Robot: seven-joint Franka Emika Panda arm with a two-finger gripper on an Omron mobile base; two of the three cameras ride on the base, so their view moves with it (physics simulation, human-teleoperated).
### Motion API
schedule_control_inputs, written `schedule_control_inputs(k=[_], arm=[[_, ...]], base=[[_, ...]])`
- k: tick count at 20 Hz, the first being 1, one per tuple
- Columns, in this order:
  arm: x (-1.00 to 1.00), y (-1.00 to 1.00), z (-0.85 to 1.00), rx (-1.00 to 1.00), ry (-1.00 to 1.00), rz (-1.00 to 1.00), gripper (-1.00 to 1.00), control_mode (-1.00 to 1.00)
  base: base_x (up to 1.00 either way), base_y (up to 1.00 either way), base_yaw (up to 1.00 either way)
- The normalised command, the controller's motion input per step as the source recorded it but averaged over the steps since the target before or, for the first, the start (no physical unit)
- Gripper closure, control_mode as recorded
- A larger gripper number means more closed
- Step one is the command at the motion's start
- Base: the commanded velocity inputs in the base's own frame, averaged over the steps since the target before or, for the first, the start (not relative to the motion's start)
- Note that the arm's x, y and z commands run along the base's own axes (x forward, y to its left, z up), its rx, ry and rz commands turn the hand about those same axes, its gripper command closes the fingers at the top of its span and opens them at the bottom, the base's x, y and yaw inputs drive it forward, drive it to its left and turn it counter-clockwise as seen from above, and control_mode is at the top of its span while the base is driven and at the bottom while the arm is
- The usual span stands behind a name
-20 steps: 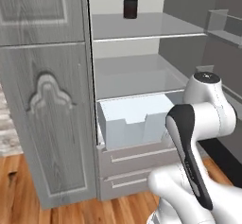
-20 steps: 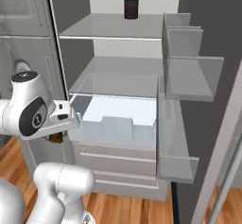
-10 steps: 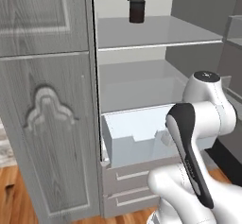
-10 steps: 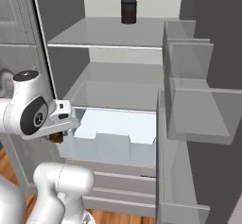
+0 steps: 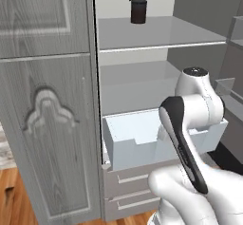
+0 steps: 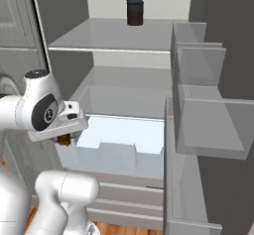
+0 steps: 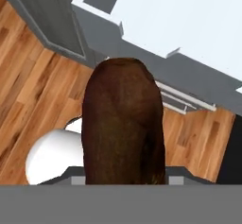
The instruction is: Place the lemon wedge and sweet potato inside the fridge drawer. Close the drawer after placing the vegetables.
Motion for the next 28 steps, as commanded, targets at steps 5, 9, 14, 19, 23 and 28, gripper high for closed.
schedule_control_inputs(k=[5,9,14,19,23,28], arm=[[0.88,-0.03,0.02,0.00,0.37,0.13,1.00,-1.00],[0.34,-0.05,-0.42,0.00,0.10,0.16,1.00,-1.00],[0.06,0.00,-0.62,0.01,-0.08,0.12,1.00,-1.00],[0.02,0.00,-0.37,0.04,-0.12,0.07,1.00,-1.00],[0.37,0.00,-0.01,0.05,-0.05,0.05,1.00,-1.00],[0.54,0.06,-0.02,0.01,-0.01,0.03,1.00,-1.00]], base=[[0.00,0.00,0.00],[0.00,0.00,0.00],[0.00,0.00,0.00],[0.00,0.00,0.00],[0.00,0.00,0.00],[0.00,0.00,0.00]])
